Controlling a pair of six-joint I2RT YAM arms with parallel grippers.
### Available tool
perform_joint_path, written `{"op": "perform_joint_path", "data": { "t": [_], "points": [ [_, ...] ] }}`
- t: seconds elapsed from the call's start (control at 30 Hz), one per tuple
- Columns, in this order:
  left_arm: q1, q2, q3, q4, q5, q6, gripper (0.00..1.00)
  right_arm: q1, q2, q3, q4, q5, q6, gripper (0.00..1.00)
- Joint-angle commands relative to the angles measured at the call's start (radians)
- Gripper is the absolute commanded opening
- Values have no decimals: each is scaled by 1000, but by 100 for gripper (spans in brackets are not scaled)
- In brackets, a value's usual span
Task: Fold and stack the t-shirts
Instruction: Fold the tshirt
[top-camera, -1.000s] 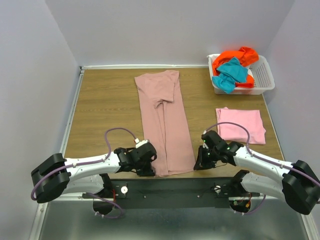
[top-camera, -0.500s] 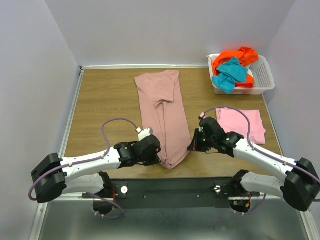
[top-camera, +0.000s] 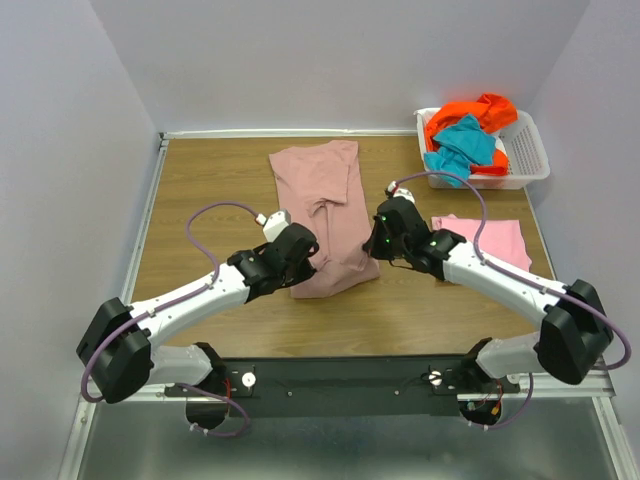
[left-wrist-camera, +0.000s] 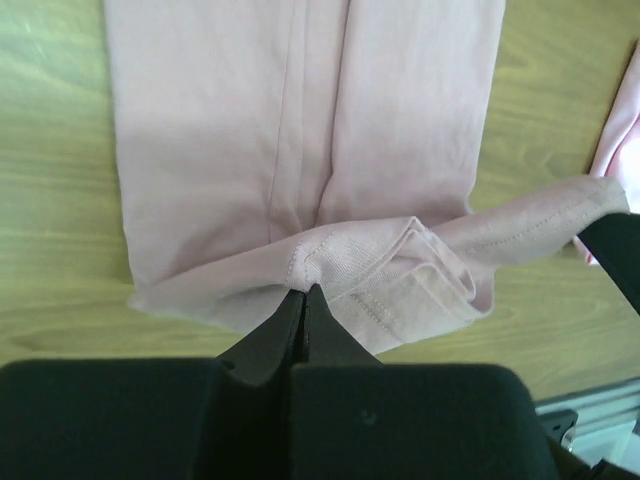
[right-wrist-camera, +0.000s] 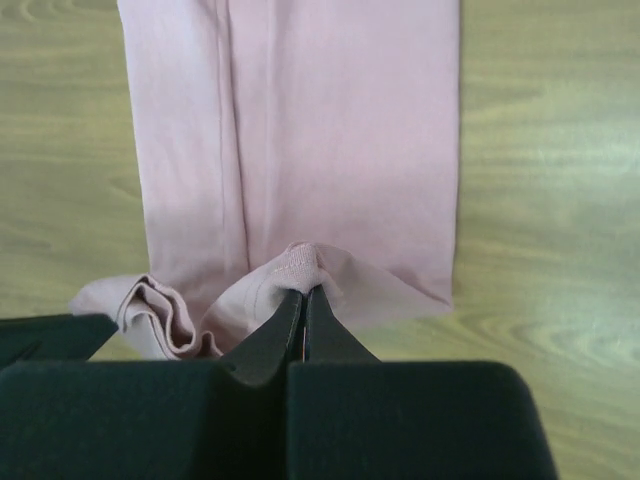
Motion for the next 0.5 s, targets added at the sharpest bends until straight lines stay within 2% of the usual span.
{"op": "perform_joint_path", "data": {
  "t": [0.0, 0.2, 0.47],
  "points": [
    [50, 12, 60, 26, -71, 80, 0, 2, 100, 112, 32, 110, -53, 0],
    [153, 61, 117, 34, -85, 151, 0, -20, 200, 230, 34, 167, -73, 0],
    [236, 141, 200, 60, -110, 226, 0, -75, 305, 319, 34, 141, -81, 0]
  ]
}}
